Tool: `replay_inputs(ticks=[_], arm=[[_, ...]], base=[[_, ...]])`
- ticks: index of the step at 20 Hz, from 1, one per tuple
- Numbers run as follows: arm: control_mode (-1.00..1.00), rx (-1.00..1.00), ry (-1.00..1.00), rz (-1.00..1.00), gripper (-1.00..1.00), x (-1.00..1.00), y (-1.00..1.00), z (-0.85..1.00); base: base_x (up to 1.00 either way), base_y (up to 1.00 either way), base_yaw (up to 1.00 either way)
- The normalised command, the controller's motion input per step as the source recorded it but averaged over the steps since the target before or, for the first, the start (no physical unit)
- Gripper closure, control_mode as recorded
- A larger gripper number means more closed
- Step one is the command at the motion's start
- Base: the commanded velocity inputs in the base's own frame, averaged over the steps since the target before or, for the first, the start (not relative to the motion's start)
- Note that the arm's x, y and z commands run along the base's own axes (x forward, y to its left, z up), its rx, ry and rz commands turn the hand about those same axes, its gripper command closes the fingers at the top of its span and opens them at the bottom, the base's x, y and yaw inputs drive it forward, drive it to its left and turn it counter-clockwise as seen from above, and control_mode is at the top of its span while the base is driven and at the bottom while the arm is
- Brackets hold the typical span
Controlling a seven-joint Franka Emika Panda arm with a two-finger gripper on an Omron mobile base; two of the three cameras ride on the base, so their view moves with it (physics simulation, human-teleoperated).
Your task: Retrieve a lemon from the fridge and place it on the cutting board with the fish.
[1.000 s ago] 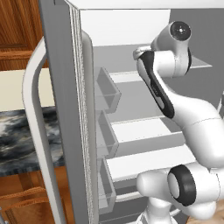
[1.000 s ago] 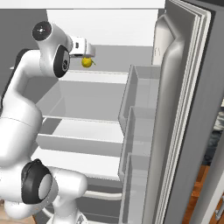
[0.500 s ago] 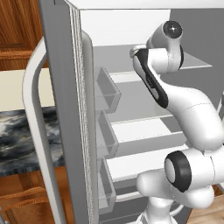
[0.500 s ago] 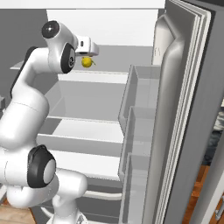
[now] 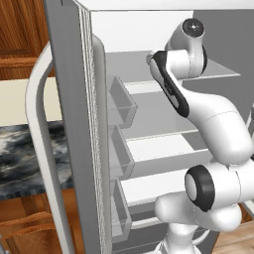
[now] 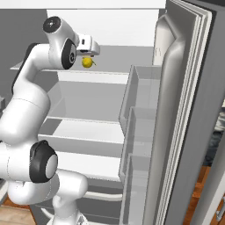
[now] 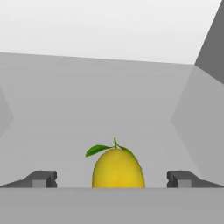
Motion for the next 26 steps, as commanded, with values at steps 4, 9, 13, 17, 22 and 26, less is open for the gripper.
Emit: replay_inputs(ticks=[4,9,13,17,22,26], arm=[[-1.0,0.0,0.0,0.0,-1.0,0.0,0.0,-0.11],[-1.0,0.0,0.0,0.0,-1.0,0.04,0.0,-0.11],[-1.0,0.0,0.0,0.0,-1.0,0.04,0.0,-0.05],[-1.0,0.0,0.03,0.0,-1.0,0.03,-0.06,-0.06],[-1.0,0.0,0.04,0.0,-1.0,0.01,-0.05,-0.04],[-1.0,0.0,0.0,0.0,-1.0,0.08,-0.01,-0.11]], base=[[0.0,0.0,0.0],[0.0,0.0,0.0],[0.0,0.0,0.0],[0.0,0.0,0.0],[0.0,0.0,0.0],[0.0,0.0,0.0]])
